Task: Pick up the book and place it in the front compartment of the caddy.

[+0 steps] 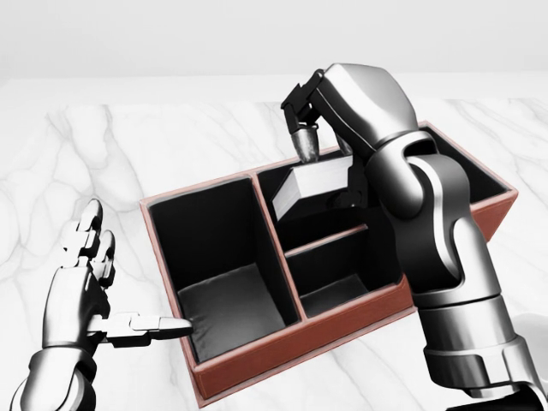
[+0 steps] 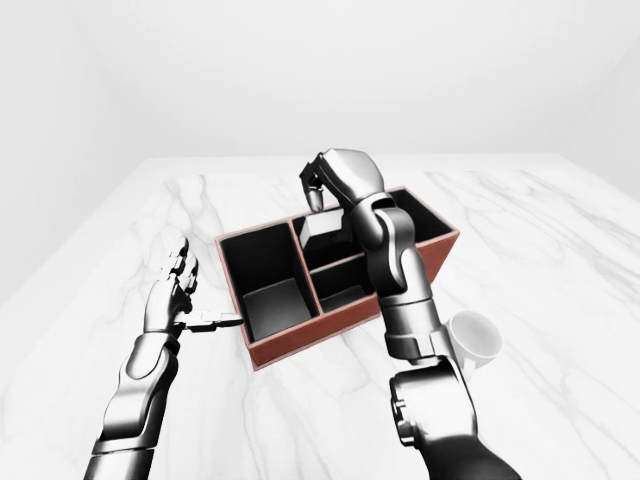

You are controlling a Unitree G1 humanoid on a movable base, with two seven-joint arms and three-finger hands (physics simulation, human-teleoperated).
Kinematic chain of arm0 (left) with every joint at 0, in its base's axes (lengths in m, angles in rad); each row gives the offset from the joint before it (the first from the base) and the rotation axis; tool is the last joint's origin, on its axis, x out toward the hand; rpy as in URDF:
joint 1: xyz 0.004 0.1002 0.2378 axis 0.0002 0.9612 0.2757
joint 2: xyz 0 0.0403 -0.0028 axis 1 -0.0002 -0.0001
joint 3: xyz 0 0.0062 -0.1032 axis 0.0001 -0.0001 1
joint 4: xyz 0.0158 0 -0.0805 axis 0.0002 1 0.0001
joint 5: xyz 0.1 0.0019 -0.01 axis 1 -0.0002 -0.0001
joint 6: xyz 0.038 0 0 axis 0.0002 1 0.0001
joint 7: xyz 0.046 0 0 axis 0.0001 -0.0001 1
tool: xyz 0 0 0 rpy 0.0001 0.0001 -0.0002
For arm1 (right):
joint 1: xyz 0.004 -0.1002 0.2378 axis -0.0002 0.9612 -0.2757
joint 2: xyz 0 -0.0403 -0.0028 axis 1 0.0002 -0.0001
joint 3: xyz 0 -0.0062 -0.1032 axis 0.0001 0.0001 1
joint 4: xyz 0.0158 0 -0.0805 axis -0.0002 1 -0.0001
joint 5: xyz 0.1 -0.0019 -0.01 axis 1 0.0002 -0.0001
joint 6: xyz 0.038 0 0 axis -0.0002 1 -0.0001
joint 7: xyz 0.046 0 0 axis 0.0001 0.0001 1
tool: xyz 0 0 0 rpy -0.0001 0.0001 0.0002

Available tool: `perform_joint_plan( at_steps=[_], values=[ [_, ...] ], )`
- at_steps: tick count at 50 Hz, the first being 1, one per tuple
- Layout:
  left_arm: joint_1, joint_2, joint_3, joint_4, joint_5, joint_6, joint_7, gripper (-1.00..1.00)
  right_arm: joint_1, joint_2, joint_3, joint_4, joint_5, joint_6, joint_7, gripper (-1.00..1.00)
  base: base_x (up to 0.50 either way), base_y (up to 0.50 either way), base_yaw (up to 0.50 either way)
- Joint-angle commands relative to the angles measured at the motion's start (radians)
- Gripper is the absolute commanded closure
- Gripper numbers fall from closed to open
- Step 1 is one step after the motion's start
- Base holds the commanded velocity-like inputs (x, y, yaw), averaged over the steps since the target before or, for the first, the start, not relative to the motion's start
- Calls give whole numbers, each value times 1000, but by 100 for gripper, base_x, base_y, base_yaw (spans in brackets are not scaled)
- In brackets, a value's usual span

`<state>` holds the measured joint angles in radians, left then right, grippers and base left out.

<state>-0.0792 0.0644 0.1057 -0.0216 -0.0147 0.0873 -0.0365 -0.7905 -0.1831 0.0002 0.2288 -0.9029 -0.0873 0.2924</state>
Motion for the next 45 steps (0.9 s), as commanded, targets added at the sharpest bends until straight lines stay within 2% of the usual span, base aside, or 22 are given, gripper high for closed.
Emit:
perform_joint_plan(
  at_steps=[1,45],
  values=[
    [1,0,-2,0,4,0,3,-100,-32,-9,-9,73,1,0,-66,100,0,0,0],
    [-1,0,-2,6,11,0,5,-100,-106,-16,7,322,-41,0,-206,100,0,0,0]
  ],
)
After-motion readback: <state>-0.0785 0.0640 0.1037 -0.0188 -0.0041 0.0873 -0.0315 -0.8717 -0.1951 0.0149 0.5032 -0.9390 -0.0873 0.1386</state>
